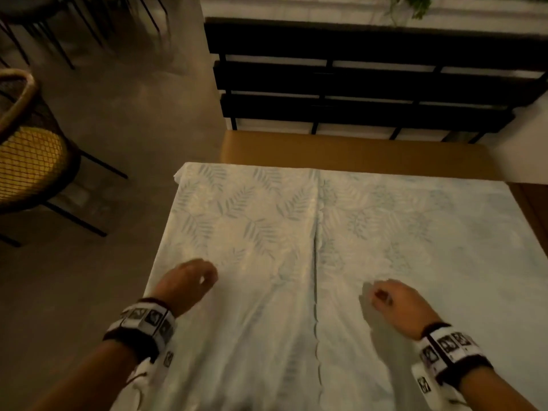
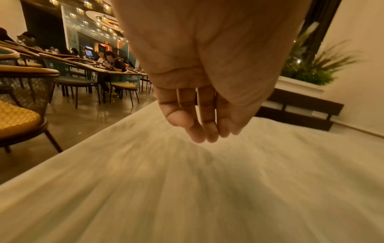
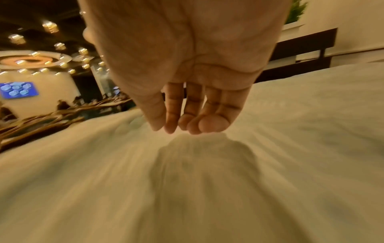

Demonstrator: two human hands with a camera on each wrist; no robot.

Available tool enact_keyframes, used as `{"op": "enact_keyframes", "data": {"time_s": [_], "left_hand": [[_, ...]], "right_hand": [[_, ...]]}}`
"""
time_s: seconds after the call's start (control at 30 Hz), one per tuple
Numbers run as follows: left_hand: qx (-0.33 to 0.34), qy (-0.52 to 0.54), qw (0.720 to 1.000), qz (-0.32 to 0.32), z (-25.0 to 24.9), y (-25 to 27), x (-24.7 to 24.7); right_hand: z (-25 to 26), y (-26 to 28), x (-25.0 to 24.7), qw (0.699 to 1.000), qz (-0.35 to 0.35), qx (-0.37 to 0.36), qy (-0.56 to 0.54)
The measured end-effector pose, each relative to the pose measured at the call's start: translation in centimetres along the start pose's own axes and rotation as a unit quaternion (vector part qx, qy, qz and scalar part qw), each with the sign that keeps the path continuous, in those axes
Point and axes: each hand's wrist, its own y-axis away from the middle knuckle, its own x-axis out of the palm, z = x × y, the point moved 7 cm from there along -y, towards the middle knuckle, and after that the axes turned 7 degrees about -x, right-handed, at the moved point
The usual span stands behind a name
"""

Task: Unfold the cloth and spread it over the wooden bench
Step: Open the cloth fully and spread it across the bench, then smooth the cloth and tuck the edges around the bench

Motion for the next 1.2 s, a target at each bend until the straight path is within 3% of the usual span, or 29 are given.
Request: {"op": "enact_keyframes", "data": {"time_s": [0.1, 0.23, 0.3, 0.47, 0.67, 0.8, 0.93, 1.07, 1.2], "left_hand": [[-0.011, 0.038, 0.998, -0.049, 0.7, -11.3, -4.5], [-0.030, -0.009, 0.998, -0.059, 0.4, -23.8, -8.8], [-0.056, -0.045, 0.997, -0.040, 1.2, -28.5, -9.3], [-0.064, -0.015, 0.997, -0.039, 4.6, -32.7, -8.5], [-0.054, -0.029, 0.990, -0.128, 7.7, -32.6, -9.2], [-0.050, -0.037, 0.990, -0.130, 7.8, -32.7, -9.2], [-0.070, -0.044, 0.991, -0.110, 6.8, -31.2, -9.3], [-0.046, -0.030, 0.994, -0.094, 5.3, -24.1, -9.0], [0.046, -0.045, 0.995, -0.070, 2.9, -9.4, -4.2]], "right_hand": [[0.0, -9.5, -5.5, 0.992, -0.117, 0.036, -0.008], [-1.5, -21.2, -10.6, 0.976, -0.194, 0.095, 0.018], [-2.4, -25.4, -11.9, 0.972, -0.194, 0.122, 0.046], [-3.0, -30.2, -12.3, 0.982, -0.144, 0.112, 0.058], [-5.1, -30.1, -14.6, 0.964, -0.215, 0.151, 0.046], [-6.1, -29.7, -14.9, 0.958, -0.225, 0.168, 0.051], [-4.1, -28.9, -13.9, 0.967, -0.217, 0.129, 0.032], [-1.8, -23.1, -10.8, 0.979, -0.191, 0.073, -0.004], [0.4, -10.3, -2.6, 0.993, -0.109, -0.037, 0.009]]}}
